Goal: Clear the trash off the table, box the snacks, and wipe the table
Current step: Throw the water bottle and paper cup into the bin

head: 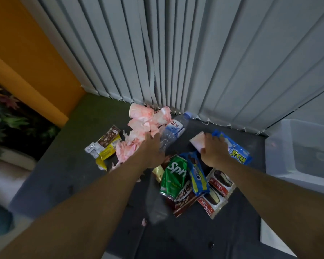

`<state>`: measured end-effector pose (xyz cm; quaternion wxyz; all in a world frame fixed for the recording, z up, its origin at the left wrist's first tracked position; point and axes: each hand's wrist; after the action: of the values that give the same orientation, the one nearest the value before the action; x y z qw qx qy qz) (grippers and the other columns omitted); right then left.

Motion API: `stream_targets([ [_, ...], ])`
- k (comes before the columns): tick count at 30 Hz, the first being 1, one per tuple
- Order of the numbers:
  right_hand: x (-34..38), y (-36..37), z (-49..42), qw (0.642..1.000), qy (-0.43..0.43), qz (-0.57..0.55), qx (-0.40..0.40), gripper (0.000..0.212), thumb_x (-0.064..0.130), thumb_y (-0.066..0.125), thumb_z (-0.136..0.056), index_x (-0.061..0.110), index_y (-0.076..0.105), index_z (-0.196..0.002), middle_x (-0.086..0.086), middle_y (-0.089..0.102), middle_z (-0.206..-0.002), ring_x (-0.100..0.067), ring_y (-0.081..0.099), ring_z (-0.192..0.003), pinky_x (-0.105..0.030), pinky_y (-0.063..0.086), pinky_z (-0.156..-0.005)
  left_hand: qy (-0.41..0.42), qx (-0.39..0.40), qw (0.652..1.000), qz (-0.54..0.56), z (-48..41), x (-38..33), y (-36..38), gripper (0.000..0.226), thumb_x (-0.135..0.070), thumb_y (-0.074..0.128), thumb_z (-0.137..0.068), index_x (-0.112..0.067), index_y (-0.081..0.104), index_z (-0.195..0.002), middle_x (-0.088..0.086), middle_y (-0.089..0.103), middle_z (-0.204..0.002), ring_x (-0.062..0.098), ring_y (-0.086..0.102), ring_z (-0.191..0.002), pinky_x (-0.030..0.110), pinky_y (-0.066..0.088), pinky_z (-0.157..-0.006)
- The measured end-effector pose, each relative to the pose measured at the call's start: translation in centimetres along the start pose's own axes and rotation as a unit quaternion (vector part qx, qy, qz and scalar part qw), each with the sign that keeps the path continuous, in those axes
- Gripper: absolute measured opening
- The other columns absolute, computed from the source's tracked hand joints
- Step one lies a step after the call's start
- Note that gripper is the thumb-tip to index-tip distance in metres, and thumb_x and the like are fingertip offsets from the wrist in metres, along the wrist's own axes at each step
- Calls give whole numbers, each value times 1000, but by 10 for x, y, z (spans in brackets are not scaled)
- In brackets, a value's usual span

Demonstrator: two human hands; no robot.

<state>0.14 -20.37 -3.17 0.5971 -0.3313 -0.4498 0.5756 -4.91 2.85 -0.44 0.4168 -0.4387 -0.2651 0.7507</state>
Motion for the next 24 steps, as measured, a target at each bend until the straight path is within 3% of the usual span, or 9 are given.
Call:
stream_targets([
  [2, 5, -5, 8, 1000, 6, -19, -17, 57, 25, 57, -94, 9, 32, -143, -19, 49, -138, -41, 37, -132, -49, 35, -108, -8, -9, 1000, 0, 12, 6, -3, 69, -24, 60, -93, -18, 23, -151, 14, 19, -153, 38, 42, -131, 40, 46, -96],
  [6, 21, -13, 26, 993, -4, -103, -51, 48, 20, 54, -95, 6, 36, -137, -20, 51, -132, -40, 47, -120, -47, 41, -96, -24, -30, 999, -8, 39, 19, -13, 78, -28, 61, -95, -17, 15, -157, 15, 18, -155, 38, 34, -140, 42, 39, -106],
  [10, 49, -21, 46, 980, -23, -188, -54, 57, 16, 54, -92, 8, 31, -143, -20, 44, -135, -39, 50, -118, -43, 43, -93, -17, -38, 999, -12, 71, 35, -28, 77, -32, 60, -95, -12, 17, -155, 22, 12, -159, 41, 28, -145, 43, 32, -114],
  [17, 124, -19, 92, 969, -79, -230, -50, 67, 32, 63, -88, 17, 32, -146, -20, 51, -133, -39, 54, -117, -42, 47, -95, -69, -71, 994, 42, 141, 95, -49, 69, -33, 53, -95, -20, 21, -154, 18, 17, -156, 43, 43, -134, 45, 41, -108],
  [24, 224, -1, 143, 965, -139, -223, -22, 62, 30, 63, -89, 16, 34, -142, -16, 57, -131, -37, 57, -111, -38, 47, -84, -135, -129, 980, 68, 229, 183, -60, 56, -32, 55, -95, -12, 32, -142, 17, 35, -133, 44, 55, -116, 44, 49, -93],
])
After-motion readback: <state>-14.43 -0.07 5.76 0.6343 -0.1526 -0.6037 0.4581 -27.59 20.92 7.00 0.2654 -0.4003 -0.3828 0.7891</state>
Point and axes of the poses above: each hand's wrist, its own z-axis away from the middle knuckle, its own y-axis out of the palm, x = y × z
